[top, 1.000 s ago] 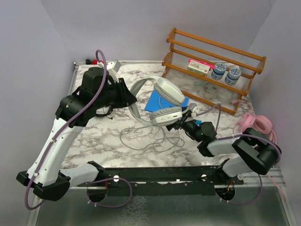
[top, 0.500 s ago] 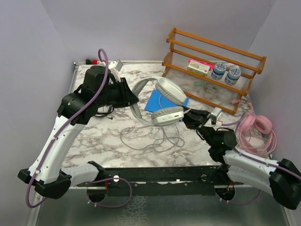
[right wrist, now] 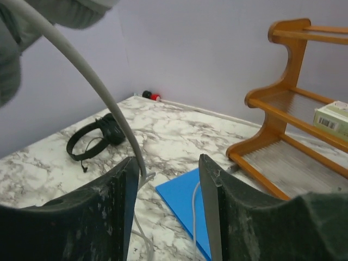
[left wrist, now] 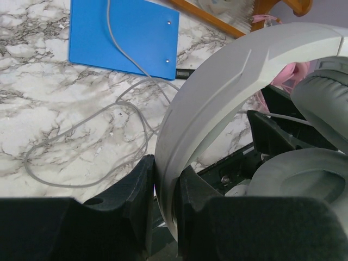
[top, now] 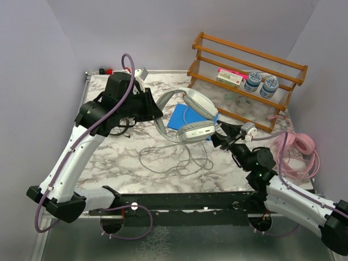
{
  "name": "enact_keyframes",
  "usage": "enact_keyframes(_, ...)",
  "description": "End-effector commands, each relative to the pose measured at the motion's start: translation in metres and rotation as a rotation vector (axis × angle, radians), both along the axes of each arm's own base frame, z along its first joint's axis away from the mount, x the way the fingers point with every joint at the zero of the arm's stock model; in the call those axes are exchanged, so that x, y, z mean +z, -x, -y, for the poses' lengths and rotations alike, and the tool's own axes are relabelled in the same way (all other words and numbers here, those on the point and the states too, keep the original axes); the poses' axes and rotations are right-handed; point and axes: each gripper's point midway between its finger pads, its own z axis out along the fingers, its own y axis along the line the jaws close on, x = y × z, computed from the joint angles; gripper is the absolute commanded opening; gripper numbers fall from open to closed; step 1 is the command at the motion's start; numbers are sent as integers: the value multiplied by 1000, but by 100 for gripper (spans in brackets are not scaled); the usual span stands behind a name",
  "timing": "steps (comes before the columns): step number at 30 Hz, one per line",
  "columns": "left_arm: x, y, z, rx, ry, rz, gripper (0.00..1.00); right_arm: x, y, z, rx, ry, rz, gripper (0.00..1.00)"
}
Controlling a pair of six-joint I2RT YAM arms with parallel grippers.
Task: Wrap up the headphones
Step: Wrap the headphones cable around the headphones.
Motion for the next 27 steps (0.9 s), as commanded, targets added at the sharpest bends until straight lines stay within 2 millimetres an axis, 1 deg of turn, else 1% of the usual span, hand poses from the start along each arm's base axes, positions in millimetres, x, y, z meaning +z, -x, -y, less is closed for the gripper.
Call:
enact_keyframes(1, 47, 5, 8, -50, 106, 106, 0, -15, -14, 0, -50, 6, -74, 55)
enact_keyframes(3, 50, 9, 9, -62, 117, 108, 0, -16, -18, -6, -42, 5, -65, 59)
enact_keyframes(4, 51, 10, 9, -66, 120, 108, 0, -16, -18, -11, -24, 9, -47, 63)
enact_keyframes(5, 52, 12, 9, -68, 125, 108, 0, -13, -15, -18, 11, 21, -10, 69)
enact_keyframes(6, 53, 13, 9, -71, 130, 107, 0, -11, -7, -30, 85, 54, 54, 73)
enact_keyframes(7, 53, 15, 9, -74, 134, 107, 0, -8, -1, -39, 136, 64, 105, 75)
enact_keyframes(8, 54, 16, 9, -78, 138, 108, 0, -5, 0, -43, 158, 54, 133, 76)
enact_keyframes(12, 59, 21, 11, -90, 162, 105, 0, 4, -11, -53, 152, 3, 166, 77)
enact_keyframes(15, 66, 26, 11, -103, 189, 112, 0, 4, -20, -61, 148, 9, 199, 77)
enact_keyframes(18, 76, 30, 11, -106, 209, 128, 0, -2, -29, -64, 126, -13, 210, 77)
enact_keyframes(21, 88, 35, 12, -120, 239, 141, 0, -3, -30, -68, 138, -38, 230, 76)
enact_keyframes(23, 96, 37, 12, -123, 255, 153, 0, -6, -30, -73, 160, -41, 234, 74)
enact_keyframes(27, 105, 39, 9, -109, 268, 173, 0, -11, -30, -82, 200, -43, 214, 71)
